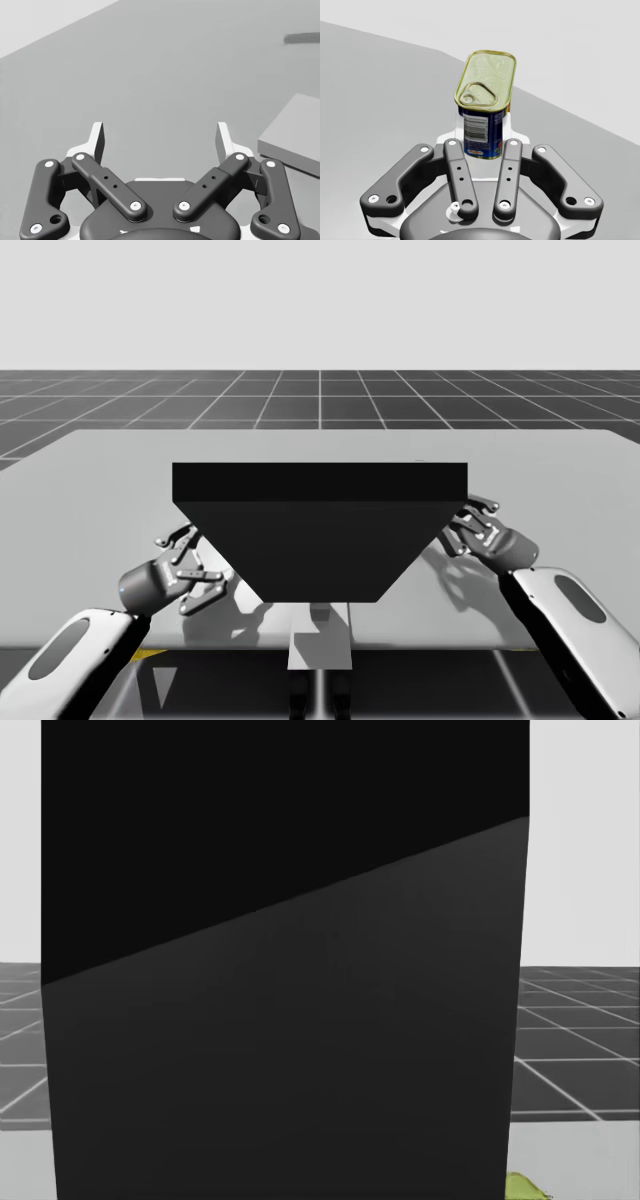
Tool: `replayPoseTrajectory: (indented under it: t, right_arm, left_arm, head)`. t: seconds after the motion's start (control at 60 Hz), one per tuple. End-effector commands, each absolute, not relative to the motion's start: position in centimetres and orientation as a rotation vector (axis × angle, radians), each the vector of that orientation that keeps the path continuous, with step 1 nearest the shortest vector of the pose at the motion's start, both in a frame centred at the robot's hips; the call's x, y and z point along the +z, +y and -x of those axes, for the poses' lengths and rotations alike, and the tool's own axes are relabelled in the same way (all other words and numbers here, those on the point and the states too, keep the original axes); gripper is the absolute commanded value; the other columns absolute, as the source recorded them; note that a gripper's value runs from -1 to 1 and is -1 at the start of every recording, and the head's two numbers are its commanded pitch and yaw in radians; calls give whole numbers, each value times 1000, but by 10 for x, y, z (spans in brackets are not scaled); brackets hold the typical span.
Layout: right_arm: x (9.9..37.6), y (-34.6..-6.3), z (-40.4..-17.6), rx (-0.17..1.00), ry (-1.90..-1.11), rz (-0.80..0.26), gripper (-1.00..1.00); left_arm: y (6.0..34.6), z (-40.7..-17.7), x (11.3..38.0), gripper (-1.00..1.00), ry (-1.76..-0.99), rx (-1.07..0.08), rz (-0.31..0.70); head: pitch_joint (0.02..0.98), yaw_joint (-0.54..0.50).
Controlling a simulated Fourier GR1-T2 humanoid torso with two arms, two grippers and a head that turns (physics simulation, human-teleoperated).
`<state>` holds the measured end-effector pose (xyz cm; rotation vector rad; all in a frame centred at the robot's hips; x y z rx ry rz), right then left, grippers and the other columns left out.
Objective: Reach around the screen and pick up the object behind it.
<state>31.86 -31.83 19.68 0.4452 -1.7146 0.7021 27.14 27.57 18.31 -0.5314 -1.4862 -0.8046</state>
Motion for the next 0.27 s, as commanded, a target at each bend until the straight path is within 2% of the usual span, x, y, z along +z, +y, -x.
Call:
replayPoseTrajectory:
  t: [0.017,0.133,0.267]
  right_arm:
    - [257,-332,-333,598,-1923,-305,1000]
    - [285,-333,-331,542,-1988,-229,1000]
    - [322,-326,-324,419,-2102,-133,1000]
  left_arm:
    - [278,-274,187,-1000,-1504,-775,524]
    - [278,-275,189,-1000,-1510,-764,518]
    - [279,-276,191,-1000,-1521,-742,513]
  head:
    - [134,-49]
    - [132,-47]
    - [131,-47]
